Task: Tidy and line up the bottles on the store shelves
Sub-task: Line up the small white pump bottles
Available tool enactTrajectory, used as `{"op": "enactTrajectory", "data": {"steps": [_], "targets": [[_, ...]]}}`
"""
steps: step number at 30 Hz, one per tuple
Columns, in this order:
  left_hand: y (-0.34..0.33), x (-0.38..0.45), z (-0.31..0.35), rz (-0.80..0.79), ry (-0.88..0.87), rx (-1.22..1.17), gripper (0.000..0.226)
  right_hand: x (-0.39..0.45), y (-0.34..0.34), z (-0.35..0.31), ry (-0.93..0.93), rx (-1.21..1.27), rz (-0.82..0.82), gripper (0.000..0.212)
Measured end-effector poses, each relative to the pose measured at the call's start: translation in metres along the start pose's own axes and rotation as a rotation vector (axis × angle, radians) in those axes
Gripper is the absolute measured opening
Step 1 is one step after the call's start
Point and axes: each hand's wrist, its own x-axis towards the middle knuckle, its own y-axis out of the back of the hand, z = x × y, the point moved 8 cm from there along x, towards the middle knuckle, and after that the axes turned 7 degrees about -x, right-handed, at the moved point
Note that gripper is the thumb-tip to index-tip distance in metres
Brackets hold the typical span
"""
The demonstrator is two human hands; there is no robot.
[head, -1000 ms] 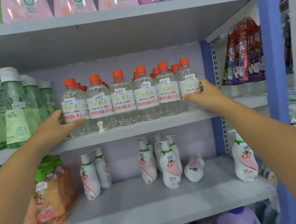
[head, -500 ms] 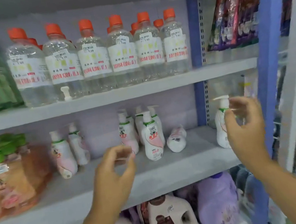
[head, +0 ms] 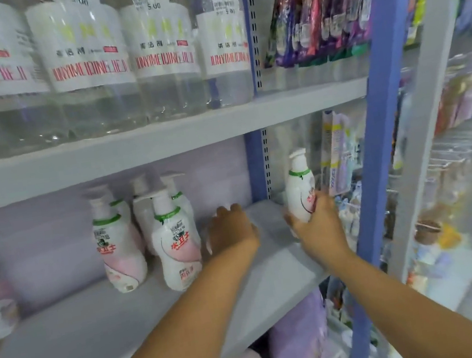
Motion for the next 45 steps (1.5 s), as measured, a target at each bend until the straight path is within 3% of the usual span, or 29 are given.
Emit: {"op": "enactTrajectory", "data": {"steps": [3,6,8,10,12,14,16,18,21,25,29,34,38,42,45], "targets": [[-0.014,0.024,-0.011,0.003,0.118,0.029,0.033,0.004,-0.004,-0.008,0.046,-0.085,-0.024,0.078],[-0.026,0.039,-0.022,-0.029,0.269,0.032,0.062,0.007,-0.007,-0.004,0.079,-0.074,-0.071,0.074],[-0.030,0.048,-0.021,-0.006,0.260,-0.016,0.064,0.005,-0.010,0.002,0.069,0.023,-0.109,0.069],[-0.030,0.053,-0.023,0.005,0.242,-0.231,0.062,0.004,-0.012,0.007,0.047,0.089,-0.148,0.062],[-0.029,0.053,-0.026,0.034,0.234,-0.650,0.073,0.005,-0.014,0.008,0.035,0.137,-0.172,0.058],[-0.026,0.044,-0.021,0.130,0.159,-1.019,0.065,0.005,-0.012,0.009,0.023,0.171,-0.157,0.057],[-0.025,0.032,-0.012,0.196,0.050,-1.128,0.051,0.004,-0.008,0.010,0.016,0.176,-0.101,0.059],[-0.027,0.028,-0.004,0.183,-0.028,-1.193,0.051,0.006,-0.003,0.013,0.020,0.165,-0.035,0.064],[-0.026,0.025,0.003,0.109,-0.118,-1.248,0.062,0.009,0.000,0.018,0.011,0.188,-0.021,0.074],[-0.032,0.019,-0.003,0.049,-0.150,-1.219,0.068,0.007,-0.004,0.019,0.032,0.242,-0.079,0.063],[-0.043,0.019,-0.018,-0.045,-0.102,-1.094,0.067,0.010,-0.012,0.025,0.011,0.338,-0.260,0.062],[-0.047,0.026,-0.018,0.012,-0.049,-1.008,0.058,0.027,-0.013,0.036,0.008,0.320,-0.425,0.085],[-0.049,0.046,0.000,-0.048,-0.038,-0.968,0.049,0.037,-0.017,0.029,0.015,0.303,-0.468,0.060],[-0.051,0.060,0.016,-0.127,-0.051,-1.031,0.049,0.041,-0.023,0.028,0.008,0.311,-0.443,0.068],[-0.062,0.065,0.021,-0.169,-0.040,-1.117,0.047,0.043,-0.026,0.029,0.012,0.309,-0.459,0.061]]}}
